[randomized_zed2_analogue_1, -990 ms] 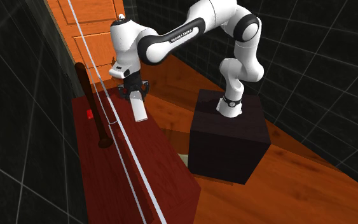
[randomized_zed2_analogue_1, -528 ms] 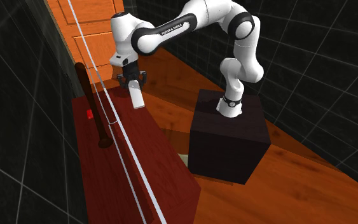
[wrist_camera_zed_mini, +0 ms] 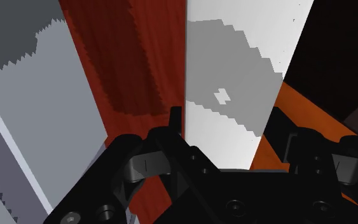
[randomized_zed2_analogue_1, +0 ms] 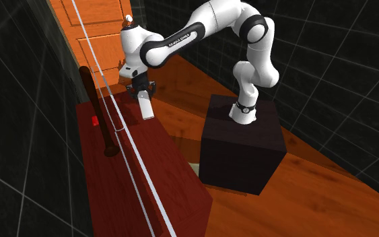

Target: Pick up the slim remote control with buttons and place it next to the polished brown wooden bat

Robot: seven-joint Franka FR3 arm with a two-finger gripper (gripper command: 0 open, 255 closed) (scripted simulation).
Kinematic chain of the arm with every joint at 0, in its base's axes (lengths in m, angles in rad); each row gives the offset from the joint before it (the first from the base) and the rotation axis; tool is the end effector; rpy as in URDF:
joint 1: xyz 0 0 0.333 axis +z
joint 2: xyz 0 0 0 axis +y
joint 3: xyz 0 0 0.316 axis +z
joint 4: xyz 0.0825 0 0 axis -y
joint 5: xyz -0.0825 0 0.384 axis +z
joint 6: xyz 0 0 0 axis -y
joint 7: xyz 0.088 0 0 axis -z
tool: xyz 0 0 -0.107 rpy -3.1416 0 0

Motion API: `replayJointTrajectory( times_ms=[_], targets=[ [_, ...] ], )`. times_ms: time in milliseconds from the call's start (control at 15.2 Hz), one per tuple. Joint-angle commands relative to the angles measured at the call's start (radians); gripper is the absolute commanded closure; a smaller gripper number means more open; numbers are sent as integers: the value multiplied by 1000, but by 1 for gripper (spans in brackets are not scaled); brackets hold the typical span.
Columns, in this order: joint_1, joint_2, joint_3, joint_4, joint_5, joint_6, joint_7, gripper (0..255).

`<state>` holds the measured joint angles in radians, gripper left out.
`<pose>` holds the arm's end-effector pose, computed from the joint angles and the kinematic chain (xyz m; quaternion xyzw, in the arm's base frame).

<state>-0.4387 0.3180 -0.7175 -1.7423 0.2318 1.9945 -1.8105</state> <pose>0.3002 -0.5555 0.4309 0.9572 0.2893 0.0033 0.0091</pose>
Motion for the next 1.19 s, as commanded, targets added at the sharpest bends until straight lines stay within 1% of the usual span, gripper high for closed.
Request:
replayJointTrajectory(
  times_ms=[0, 990, 1122],
  targets=[
    [-3, 10, 3, -14, 9, 22, -6, 255],
    [-29, 101, 43, -108, 87, 186, -57, 255],
    [-30, 104, 45, -110, 90, 191, -59, 255]
  ],
)
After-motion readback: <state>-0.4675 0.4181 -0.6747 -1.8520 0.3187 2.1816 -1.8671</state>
